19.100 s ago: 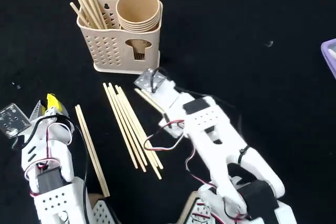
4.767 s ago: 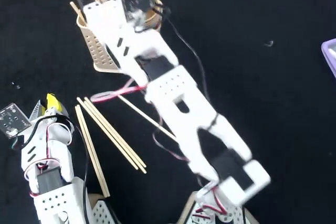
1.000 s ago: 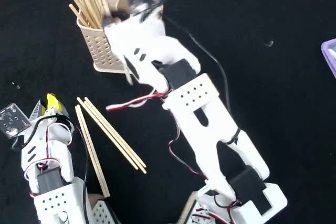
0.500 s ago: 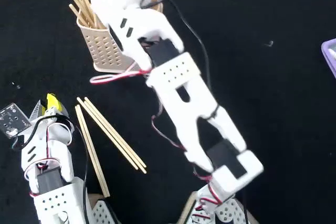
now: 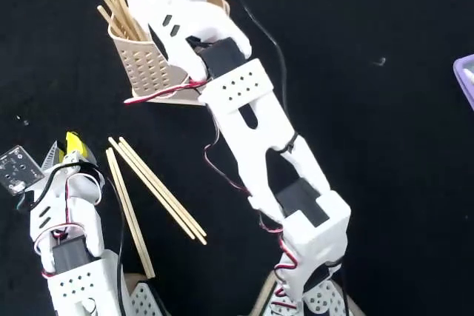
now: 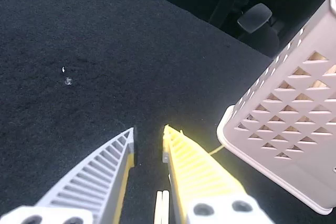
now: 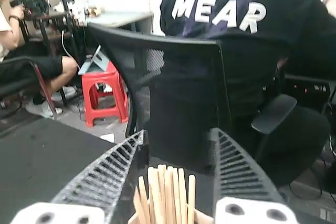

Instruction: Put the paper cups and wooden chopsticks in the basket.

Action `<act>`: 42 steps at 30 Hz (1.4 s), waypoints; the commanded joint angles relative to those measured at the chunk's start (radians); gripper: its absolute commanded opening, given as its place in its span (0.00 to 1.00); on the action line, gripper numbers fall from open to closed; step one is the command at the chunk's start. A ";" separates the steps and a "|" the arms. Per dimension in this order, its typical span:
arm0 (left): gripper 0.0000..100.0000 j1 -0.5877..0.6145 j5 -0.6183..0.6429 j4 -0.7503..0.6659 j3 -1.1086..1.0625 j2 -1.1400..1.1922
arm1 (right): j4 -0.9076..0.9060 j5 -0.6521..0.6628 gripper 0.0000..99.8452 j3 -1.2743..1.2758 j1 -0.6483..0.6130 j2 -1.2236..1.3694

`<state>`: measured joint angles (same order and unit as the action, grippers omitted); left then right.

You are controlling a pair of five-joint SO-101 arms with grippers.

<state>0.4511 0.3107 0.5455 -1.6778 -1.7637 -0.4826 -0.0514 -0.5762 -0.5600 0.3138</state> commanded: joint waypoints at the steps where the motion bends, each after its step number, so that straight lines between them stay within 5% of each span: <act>1: 0.11 -0.008 -0.008 -0.017 -0.024 -0.011 | -0.147 -0.008 0.16 -0.170 0.015 -0.027; 11: 0.11 -0.008 -0.008 -0.017 -0.024 -0.011 | -1.077 -0.006 0.14 -0.275 -0.061 -0.151; 16: 0.11 -0.004 -0.008 -0.015 -0.024 -0.011 | -1.188 0.054 0.18 -0.111 -0.160 -0.163; 22: 0.11 -0.002 -0.008 -0.015 -0.024 -0.009 | -1.037 0.057 0.18 0.332 -0.239 -0.289; 31: 0.11 -0.001 -0.008 -0.015 -0.024 -0.006 | -0.325 0.055 0.19 1.311 -0.318 -0.685; 37: 0.11 -0.001 -0.008 -0.015 -0.024 -0.009 | -0.187 0.055 0.19 1.512 -0.470 -0.760; 42: 0.11 -0.001 -0.008 -0.015 -0.024 -0.011 | -0.092 0.060 0.26 1.575 -0.457 -0.760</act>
<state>0.4511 0.3107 0.5455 -1.6778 -1.7637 -0.6529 -0.0054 0.9735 -1.0249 -0.3997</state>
